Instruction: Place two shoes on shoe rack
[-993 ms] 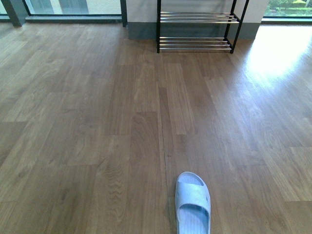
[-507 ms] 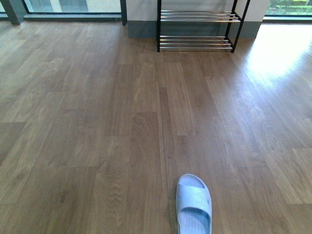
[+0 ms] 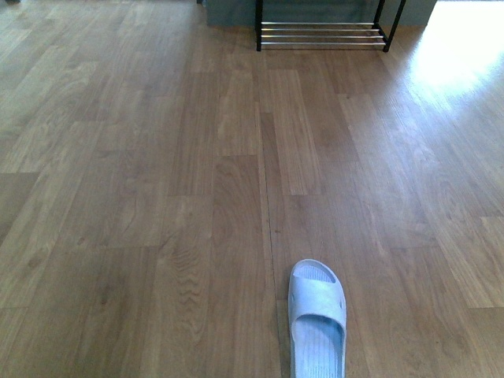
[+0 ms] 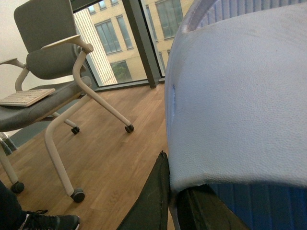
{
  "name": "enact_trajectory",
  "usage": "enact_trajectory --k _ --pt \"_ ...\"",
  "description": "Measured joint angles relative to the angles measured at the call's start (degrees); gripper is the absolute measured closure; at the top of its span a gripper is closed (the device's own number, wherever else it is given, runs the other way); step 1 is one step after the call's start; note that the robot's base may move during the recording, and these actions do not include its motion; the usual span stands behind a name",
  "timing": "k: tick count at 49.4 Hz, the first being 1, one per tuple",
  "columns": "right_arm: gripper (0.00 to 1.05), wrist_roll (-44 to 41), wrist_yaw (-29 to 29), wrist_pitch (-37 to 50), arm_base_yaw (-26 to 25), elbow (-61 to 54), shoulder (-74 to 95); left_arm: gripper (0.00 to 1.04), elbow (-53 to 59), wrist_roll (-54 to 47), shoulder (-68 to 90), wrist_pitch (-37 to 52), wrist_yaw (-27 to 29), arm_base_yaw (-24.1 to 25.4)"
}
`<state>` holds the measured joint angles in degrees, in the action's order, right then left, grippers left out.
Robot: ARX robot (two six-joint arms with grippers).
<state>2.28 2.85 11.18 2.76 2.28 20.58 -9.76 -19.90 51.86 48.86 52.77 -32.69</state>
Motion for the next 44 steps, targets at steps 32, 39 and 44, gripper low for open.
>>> enact_trajectory --k 32,39,44 --pt "0.09 -21.66 -5.86 55.87 5.92 28.85 124.72 1.03 0.00 0.00 0.00 0.00 -0.02 0.00" --pt "0.09 -20.28 -5.64 54.40 7.02 35.17 133.09 1.03 0.00 -0.02 0.00 0.00 -0.02 0.00" --pt "0.09 -19.12 -5.68 53.33 7.34 39.17 137.02 1.03 0.00 -0.02 0.00 0.00 -0.02 0.00"
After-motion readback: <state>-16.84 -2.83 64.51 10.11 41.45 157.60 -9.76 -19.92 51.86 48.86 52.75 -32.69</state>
